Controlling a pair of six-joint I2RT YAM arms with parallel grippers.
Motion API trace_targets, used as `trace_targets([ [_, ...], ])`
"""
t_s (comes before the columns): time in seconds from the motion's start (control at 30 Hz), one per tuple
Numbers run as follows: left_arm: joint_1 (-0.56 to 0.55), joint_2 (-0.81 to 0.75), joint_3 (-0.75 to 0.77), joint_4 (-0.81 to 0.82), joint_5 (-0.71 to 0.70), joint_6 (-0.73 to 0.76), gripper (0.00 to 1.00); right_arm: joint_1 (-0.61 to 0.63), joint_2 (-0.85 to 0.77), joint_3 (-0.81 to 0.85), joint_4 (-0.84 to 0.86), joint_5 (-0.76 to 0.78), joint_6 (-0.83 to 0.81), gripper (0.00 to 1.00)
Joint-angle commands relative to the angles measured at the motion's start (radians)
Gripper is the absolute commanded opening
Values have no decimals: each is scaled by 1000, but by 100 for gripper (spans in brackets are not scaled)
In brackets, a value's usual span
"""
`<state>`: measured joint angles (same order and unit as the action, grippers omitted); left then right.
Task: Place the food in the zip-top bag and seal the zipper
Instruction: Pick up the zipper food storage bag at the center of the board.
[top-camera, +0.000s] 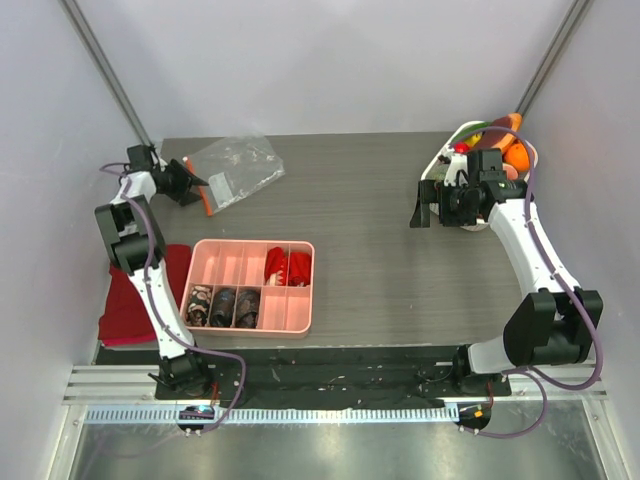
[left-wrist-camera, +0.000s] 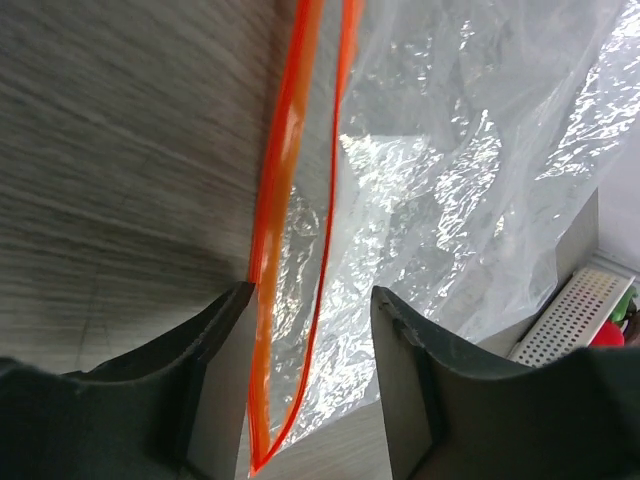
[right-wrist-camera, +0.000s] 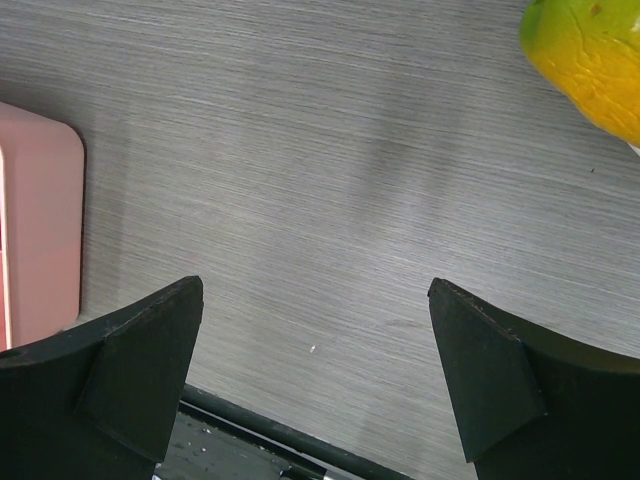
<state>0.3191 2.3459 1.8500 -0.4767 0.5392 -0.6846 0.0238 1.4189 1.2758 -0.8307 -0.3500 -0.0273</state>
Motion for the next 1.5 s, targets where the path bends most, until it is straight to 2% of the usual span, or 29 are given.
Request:
trace_targets([
  [0.0, -21, 27, 61, 109, 39, -27, 50, -1, 6, 40, 28, 16, 3, 100],
  [0.23, -55, 64, 152, 105, 53, -27, 29, -1, 20, 53, 22, 22, 1, 100],
  [0.27, -55, 61, 155, 104, 57, -17, 19, -1, 18, 54, 24, 22, 1, 100],
  [0.37, -63, 20, 173, 75, 70, 11, 1, -1, 17, 59, 22, 26, 1, 100],
  [0.47, -84, -61, 202, 9, 44, 106, 0, -2, 5, 68, 22, 14, -2, 100],
  [0.57, -113, -135, 279, -107, 5, 276, 0, -1, -6, 66, 2, -10, -40, 100],
  [0.6, -136, -148, 334, -144, -2, 381, 0, -1, -6, 71, -10, -12, -60, 100],
  [0.7, -193, -224, 389, -261, 47, 575, 0, -1, -17, 98, -54, -3, -128, 100],
  [0.77, -239, -270, 397, -327, -14, 748, 0, -2, -35, 117, -77, 0, -155, 100],
  [0.9, -417, -373, 420, -457, -157, 1058, 0, -4, -89, 177, -88, -20, -155, 99],
  [0.93, -495, -388, 419, -511, -180, 1118, 0, -4, -104, 191, -88, -23, -152, 100],
  [0.97, -530, -408, 414, -539, -211, 1255, 0, -7, -115, 203, -90, -24, -148, 100],
  [1.03, -636, -472, 371, -597, -225, 1405, 0, -7, -144, 255, -96, -29, -126, 100],
  [1.07, -675, -503, 341, -600, -237, 1538, 0, -7, -149, 278, -108, -33, -114, 100],
  [1.13, -736, -595, 212, -603, -271, 1696, 0, -7, -158, 359, -125, -46, -91, 100],
  [1.17, -797, -623, 125, -617, -280, 1882, 0, -7, -159, 388, -142, -52, -89, 100],
  [1.2, -822, -654, 83, -635, -301, 1962, 0, -7, -164, 443, -149, -56, -88, 100],
  [1.3, -911, -737, -46, -626, -338, 2123, 0, -7, -170, 526, -173, -69, -98, 100],
  [1.47, -988, -752, -45, -727, -328, 2206, 0, -7, -192, 531, -212, -188, -170, 100],
])
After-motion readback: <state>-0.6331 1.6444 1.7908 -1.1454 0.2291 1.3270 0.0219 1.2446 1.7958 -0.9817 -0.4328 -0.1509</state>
